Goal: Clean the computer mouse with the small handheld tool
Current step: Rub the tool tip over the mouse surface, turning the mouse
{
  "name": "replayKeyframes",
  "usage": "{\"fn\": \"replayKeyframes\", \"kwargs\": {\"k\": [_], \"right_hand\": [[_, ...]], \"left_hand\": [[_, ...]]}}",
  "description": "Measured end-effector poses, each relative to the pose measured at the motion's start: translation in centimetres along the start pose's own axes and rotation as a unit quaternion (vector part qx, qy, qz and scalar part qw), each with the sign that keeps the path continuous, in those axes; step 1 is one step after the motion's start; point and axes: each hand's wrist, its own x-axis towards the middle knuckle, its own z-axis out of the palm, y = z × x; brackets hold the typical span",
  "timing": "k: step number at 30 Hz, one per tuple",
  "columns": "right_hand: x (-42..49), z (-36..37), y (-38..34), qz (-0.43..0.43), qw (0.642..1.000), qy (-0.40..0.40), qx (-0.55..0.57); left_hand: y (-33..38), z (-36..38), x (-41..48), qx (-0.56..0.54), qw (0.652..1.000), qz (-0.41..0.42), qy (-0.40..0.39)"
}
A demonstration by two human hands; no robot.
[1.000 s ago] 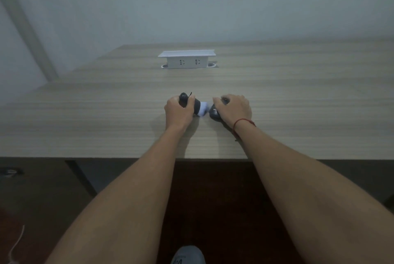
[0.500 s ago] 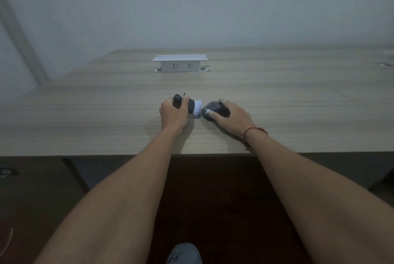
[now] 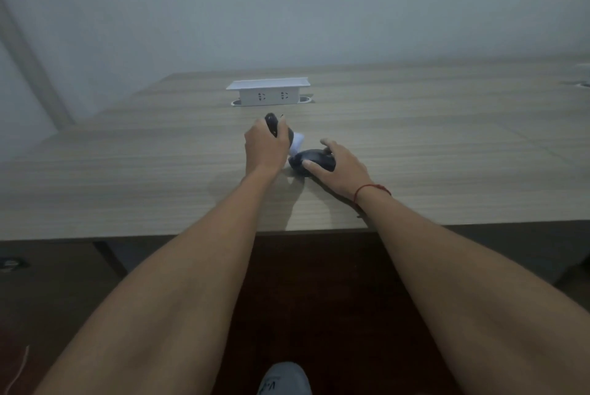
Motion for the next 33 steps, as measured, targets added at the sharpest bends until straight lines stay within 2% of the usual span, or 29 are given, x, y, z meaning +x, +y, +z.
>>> {"fn": "replayKeyframes", "kwargs": {"k": [2,5,8,10,13,15,19,22,25,29,33], "right_hand": [[0.3,0.0,0.1,-0.012,0.999,-0.003,-0.03],[0.5,-0.2,0.3,-0.01,1.0,-0.005,-0.01],[0.8,-0.2,0.4,-0.007,1.0,-0.01,0.017],[0.9,-0.1,0.3,-0.001,1.0,-0.012,0.022],[0.9,0.1,0.3,0.003,1.0,-0.011,0.022],[0.9,0.0,0.3,0.003,1.0,-0.009,0.019],[0.8,0.0,0.3,0.003,1.0,-0.005,0.022],[0.5,-0.1,0.4,-0.001,1.0,0.001,0.026],[0.3,-0.2,0.3,0.001,1.0,0.001,0.024],[0.2,-0.3,0.1,0.001,1.0,0.001,0.02],[-0.2,-0.3,0.2,-0.005,1.0,0.003,0.026]], "left_hand": [[-0.3,0.3,-0.2,0.041,0.999,0.001,-0.019],[-1.7,0.0,0.0,0.116,0.991,-0.037,-0.049],[-0.9,-0.2,0.6,0.057,0.998,-0.004,-0.012],[0.1,0.4,0.7,0.044,0.999,0.009,-0.028],[0.4,0.7,1.2,0.172,0.98,-0.004,-0.098],[0.8,0.2,2.3,0.216,0.97,0.005,-0.112],[1.8,0.8,2.4,0.156,0.978,0.049,-0.132],[0.8,1.0,1.4,0.171,0.979,0.004,-0.114],[0.2,0.3,1.5,0.204,0.975,-0.002,-0.093],[0.9,0.9,0.6,0.1,0.989,0.053,-0.091],[0.4,0.2,0.0,0.244,0.964,0.059,-0.085]]}}
